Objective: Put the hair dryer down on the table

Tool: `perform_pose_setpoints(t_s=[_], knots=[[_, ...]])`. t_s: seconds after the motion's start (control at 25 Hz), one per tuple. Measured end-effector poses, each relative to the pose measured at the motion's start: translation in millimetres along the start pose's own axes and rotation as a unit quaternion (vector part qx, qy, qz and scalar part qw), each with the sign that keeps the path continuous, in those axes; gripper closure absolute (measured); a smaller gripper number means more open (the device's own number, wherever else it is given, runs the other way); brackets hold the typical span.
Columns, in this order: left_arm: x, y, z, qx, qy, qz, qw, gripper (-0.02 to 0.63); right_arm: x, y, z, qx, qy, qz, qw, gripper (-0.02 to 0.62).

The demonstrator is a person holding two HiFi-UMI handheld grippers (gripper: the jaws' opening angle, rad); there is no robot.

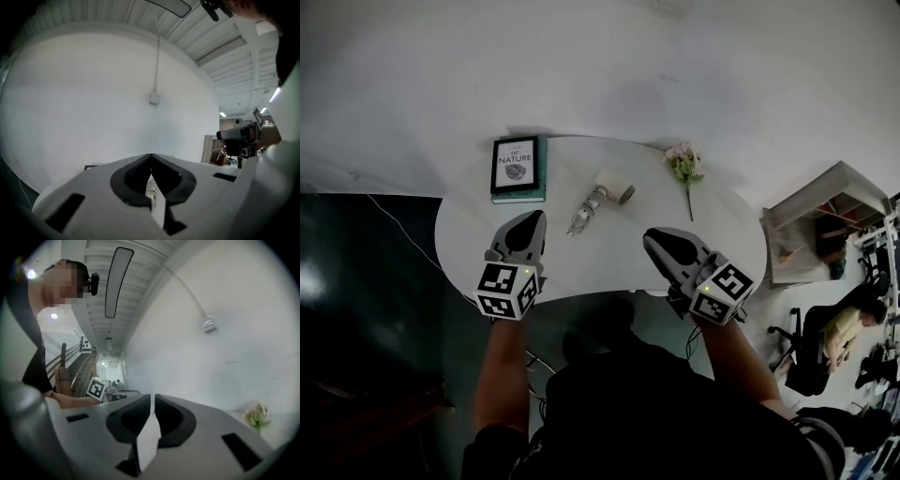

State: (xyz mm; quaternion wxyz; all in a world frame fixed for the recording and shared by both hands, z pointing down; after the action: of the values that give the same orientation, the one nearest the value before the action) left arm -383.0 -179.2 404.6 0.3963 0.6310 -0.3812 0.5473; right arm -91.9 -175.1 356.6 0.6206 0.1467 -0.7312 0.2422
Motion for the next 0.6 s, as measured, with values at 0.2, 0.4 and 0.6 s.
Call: perform_pose_setpoints(t_s=[0.2, 0.4, 0.6], knots=[[-2, -15, -28, 0.029, 0.004, -0.009, 0.9995, 0.599, -12, 19, -20, 0.019, -0.004, -0.03, 0.999, 0.581], [2, -31, -44, 0.026, 0.008, -0.033, 0.9991, 0.599, -23, 10, -55, 0.055, -0.017, -0.04, 0.998, 0.589], [8, -59, -46, 0.032, 0.042, -0.029, 0.9982, 0.598, -32, -5, -81, 0.062, -0.03, -0.026, 0.997, 0.591]])
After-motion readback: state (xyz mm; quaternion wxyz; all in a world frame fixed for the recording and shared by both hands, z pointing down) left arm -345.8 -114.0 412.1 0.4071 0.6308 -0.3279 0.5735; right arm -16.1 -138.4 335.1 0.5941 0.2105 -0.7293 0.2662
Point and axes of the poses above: the fingertips, and each gripper's own axes: z forward along the fingers, y to its left, x out of its underside, the point moved 8 cm from there along -z, backward along the fingers, and after that the axes turned 13 degrees about -y, right-handed, at the moved point
